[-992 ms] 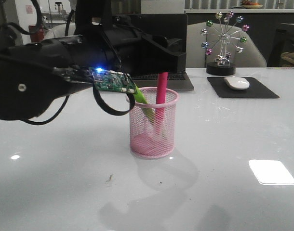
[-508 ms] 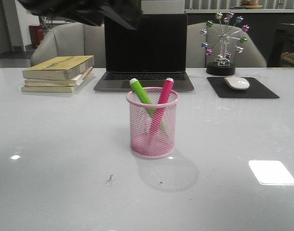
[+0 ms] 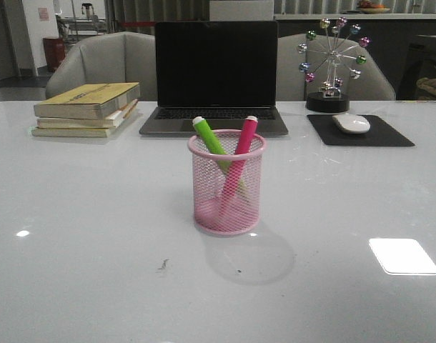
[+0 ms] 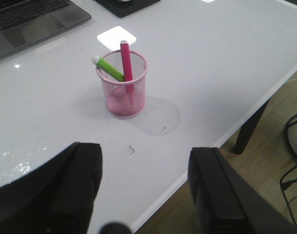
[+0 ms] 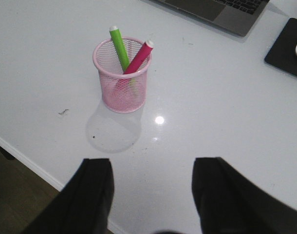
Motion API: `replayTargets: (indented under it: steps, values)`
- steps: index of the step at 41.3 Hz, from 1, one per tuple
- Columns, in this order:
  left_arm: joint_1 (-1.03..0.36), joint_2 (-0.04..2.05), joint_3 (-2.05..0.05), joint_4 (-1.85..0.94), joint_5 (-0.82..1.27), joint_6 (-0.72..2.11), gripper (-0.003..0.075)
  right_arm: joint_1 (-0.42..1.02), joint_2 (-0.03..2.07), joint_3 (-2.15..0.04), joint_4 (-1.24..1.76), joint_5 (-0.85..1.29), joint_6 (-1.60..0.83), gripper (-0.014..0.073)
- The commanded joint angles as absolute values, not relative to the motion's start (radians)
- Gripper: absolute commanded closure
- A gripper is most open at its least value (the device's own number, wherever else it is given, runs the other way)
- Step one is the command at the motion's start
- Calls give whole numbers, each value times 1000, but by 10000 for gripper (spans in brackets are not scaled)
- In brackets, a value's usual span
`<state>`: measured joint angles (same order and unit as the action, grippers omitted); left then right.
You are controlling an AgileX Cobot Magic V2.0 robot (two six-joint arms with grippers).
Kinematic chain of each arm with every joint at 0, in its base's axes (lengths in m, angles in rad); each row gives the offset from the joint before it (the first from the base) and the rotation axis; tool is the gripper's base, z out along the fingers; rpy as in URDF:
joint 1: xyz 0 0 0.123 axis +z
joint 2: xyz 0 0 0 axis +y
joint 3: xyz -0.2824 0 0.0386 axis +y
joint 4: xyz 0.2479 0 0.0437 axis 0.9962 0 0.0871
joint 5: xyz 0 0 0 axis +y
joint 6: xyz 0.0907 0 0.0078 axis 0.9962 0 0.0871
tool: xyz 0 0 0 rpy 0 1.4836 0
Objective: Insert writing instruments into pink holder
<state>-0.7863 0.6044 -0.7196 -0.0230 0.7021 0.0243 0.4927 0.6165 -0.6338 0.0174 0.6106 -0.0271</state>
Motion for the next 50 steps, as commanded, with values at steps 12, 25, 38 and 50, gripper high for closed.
replayTargets:
  steps: [12,25,38,50]
  values:
    - [-788,474,-627,122,688,22,264,486,616,-661,22,537,-35,117]
    - [-788,476,-618,112,675,-65,512,486,616,-661,23,541,-35,358]
    - [-788,476,-618,106,673,-65,629,486,616,-661,23,541,-35,537]
    - [-788,476,-618,106,673,-65,629,486,616,-661,23,541,-35,537]
